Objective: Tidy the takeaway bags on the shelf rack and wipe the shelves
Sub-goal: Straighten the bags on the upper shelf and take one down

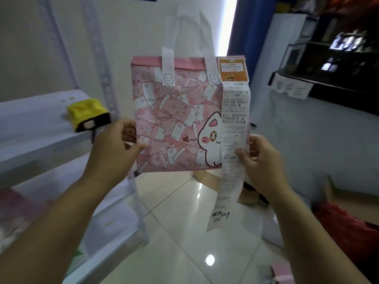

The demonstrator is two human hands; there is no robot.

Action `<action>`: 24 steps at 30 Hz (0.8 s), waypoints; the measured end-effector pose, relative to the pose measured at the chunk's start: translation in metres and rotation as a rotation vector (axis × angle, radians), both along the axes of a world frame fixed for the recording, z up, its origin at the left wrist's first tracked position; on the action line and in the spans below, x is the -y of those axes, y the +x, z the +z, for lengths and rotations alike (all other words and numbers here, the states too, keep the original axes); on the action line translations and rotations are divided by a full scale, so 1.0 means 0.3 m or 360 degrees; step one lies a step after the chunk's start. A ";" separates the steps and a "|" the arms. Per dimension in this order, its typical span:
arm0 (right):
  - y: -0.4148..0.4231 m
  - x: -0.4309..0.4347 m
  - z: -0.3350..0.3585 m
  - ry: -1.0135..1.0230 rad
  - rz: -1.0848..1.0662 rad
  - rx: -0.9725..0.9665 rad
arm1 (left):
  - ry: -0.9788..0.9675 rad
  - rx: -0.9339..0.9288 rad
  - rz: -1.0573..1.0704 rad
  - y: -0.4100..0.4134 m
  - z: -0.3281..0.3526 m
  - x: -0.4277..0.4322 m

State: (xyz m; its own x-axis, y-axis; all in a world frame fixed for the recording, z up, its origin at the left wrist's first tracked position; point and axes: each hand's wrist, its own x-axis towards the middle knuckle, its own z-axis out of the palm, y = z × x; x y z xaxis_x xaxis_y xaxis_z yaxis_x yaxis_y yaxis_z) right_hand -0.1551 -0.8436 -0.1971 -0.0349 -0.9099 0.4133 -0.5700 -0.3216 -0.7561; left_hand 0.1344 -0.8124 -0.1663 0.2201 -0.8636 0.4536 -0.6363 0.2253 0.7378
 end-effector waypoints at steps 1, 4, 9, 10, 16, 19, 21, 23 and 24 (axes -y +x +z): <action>-0.065 0.033 0.002 0.0018 -0.0031 -0.0001 | -0.0007 -0.0001 -0.0033 -0.061 -0.003 0.056; -0.267 0.147 0.010 0.0067 -0.0140 -0.0061 | -0.0046 0.0017 -0.0112 -0.253 -0.009 0.225; -0.560 0.324 0.047 0.0069 -0.0324 -0.0262 | -0.0087 0.0025 -0.0226 -0.559 -0.017 0.480; -0.606 0.354 0.053 0.0066 -0.0366 -0.0297 | -0.0091 0.0035 -0.0248 -0.609 -0.017 0.526; -0.823 0.552 0.100 0.0072 -0.0520 -0.0407 | -0.0097 0.0019 -0.0356 -0.831 -0.004 0.814; -0.900 0.679 0.118 0.0041 -0.0631 -0.0414 | -0.0137 0.0046 -0.0437 -0.919 0.017 0.984; -0.944 0.769 0.128 0.0003 -0.0707 -0.0425 | -0.0175 0.0067 -0.0492 -0.969 0.031 1.109; -0.980 0.863 0.142 -0.0011 -0.0768 -0.0406 | -0.0212 0.0077 -0.0542 -1.017 0.048 1.239; -0.997 0.913 0.151 -0.0012 -0.0795 -0.0392 | -0.0230 0.0084 -0.0567 -1.042 0.057 1.306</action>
